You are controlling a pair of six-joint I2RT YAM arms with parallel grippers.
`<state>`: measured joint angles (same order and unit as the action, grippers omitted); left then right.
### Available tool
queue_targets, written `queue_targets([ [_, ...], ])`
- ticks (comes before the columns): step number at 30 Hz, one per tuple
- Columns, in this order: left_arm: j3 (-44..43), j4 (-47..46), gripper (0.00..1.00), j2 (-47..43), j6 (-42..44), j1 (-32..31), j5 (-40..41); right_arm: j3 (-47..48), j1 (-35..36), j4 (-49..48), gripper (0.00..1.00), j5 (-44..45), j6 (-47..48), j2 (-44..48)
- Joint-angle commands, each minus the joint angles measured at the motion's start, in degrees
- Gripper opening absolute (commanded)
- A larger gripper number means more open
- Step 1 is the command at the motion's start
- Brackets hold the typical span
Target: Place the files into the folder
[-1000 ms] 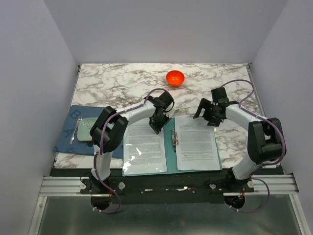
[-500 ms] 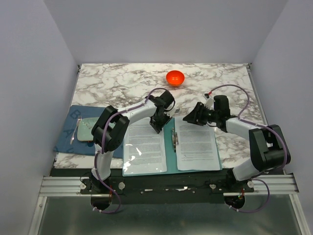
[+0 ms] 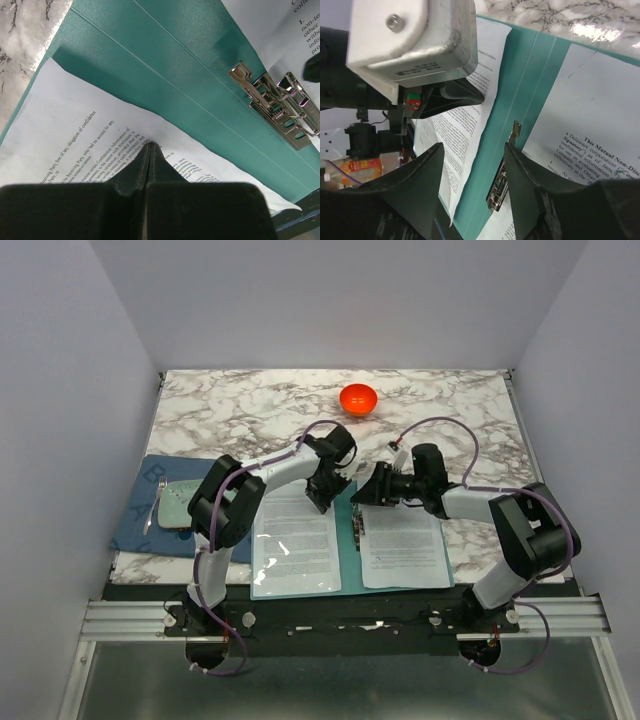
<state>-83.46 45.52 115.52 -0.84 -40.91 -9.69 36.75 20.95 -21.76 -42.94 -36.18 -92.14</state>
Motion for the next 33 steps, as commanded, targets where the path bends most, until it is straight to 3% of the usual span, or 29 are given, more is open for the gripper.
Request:
queue_targets([
  [1,2.25,-0.60,0.00,3.21,0.58,0.74,-2.70,1.31,2.16,-2.23,0.63,3.47,2.69,-1.73],
  [10,1.72,0.18,0.00,4.27,2.07,2.14,-4.63,1.74,4.89,-3.03,0.65,7.61,7.62,-0.85],
  [33,-1.00,4.14,0.00,7.17,3.74,4.78,-9.99,4.38,5.42,-2.32,0.67,7.34,7.18,-6.91],
])
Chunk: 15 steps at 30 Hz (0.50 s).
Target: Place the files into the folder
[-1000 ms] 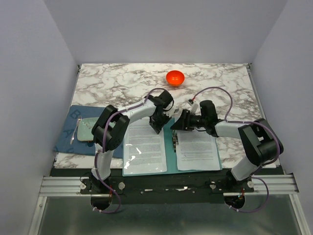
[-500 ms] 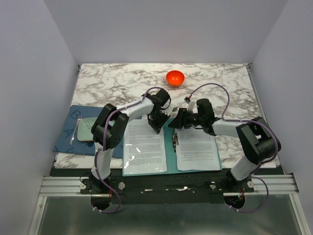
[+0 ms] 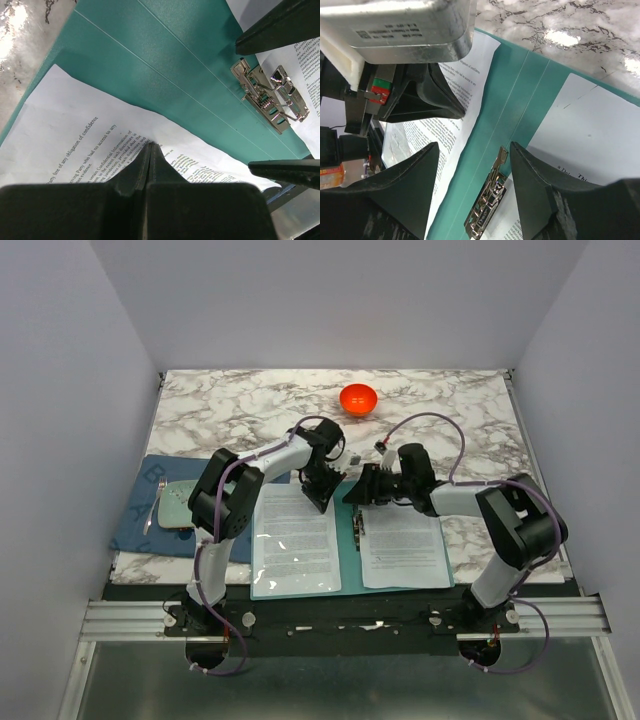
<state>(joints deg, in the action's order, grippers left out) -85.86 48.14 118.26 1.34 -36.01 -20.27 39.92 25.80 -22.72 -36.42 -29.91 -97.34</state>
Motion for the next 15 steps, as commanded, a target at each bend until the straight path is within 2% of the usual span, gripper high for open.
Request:
queue_targets([
  [1,1.40,1.61,0.00,4.44,1.64,-0.11,0.58,1.21,0.57,-1.71,0.67,0.65,0.82,-1.89],
  [15,2.37,1.17,0.00,3.74,2.08,0.24,2.25,1.56,0.92,-4.96,0.66,-2.33,-2.16,-4.17],
])
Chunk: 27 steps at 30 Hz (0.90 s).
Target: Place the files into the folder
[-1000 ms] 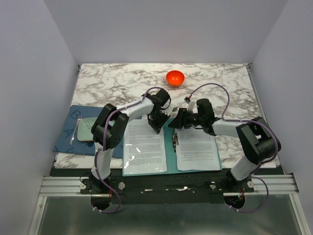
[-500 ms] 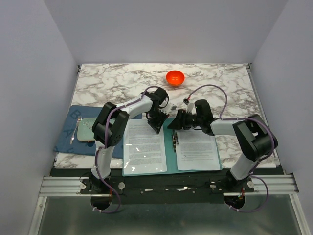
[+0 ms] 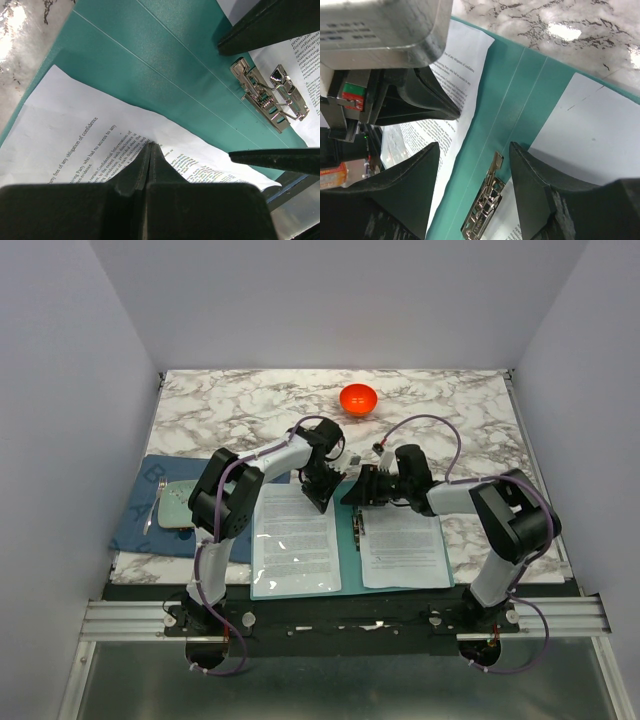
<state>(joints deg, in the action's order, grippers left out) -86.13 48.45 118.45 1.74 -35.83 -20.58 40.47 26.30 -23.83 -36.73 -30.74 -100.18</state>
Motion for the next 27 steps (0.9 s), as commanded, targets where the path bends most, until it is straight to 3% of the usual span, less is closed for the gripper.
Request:
queue_targets([
  [1,2.63,0.86,0.00,3.54,1.69,-0.02,2.65,0.84,0.59,-5.07,0.65,-2.29,-1.77,-1.42],
  [20,2.98,0.60,0.00,2.66,1.87,-0.02,4.14,-0.12,0.59,-6.31,0.61,-4.93,-4.06,-0.81],
  [27,3.25,0.51,0.00,1.87,2.04,-0.02,4.85,-3.20,0.59,-11.32,0.61,-5.89,-6.43,0.86],
])
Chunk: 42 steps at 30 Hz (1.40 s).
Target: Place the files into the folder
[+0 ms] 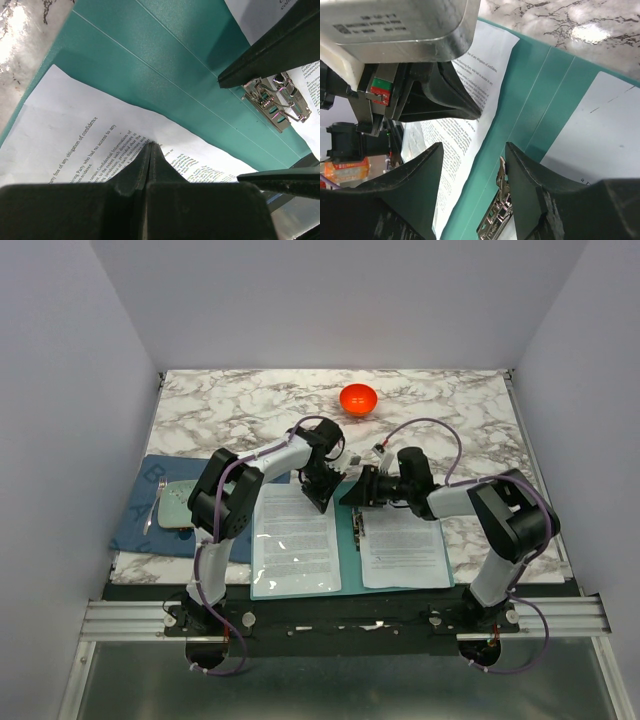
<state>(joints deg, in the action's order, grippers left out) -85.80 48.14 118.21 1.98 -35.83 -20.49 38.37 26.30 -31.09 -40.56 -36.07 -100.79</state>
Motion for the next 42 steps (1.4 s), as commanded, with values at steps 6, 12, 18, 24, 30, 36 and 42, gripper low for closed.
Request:
queue_targets([
  [6,3.18,0.73,0.00,1.93,1.80,-0.02,4.93,-4.18,0.68,-8.19,0.61,-3.30,-3.03,3.41],
  [12,3.10,0.90,0.00,1.76,1.89,-0.02,5.46,-6.19,0.94,-10.39,0.60,-4.44,-4.44,4.46],
  [18,2.83,0.90,0.00,1.76,1.89,-0.02,5.55,-7.52,1.38,-11.54,0.59,-5.41,-5.76,5.87],
  [24,2.48,1.08,0.00,1.76,1.80,-0.02,5.81,-8.57,1.73,-10.48,0.59,-5.76,-6.02,8.24],
  [30,2.65,0.73,0.00,1.23,1.54,-0.02,6.42,-9.80,2.17,-8.72,0.56,-5.50,-5.94,9.91],
  [36,2.66,0.03,0.00,0.53,1.10,-0.02,7.21,-11.56,2.44,-9.60,0.54,-4.71,-6.46,10.96],
  [42,-0.94,0.81,0.03,-2.28,0.05,-0.02,9.41,-8.40,2.44,-3.55,0.56,-3.75,-4.10,17.89],
])
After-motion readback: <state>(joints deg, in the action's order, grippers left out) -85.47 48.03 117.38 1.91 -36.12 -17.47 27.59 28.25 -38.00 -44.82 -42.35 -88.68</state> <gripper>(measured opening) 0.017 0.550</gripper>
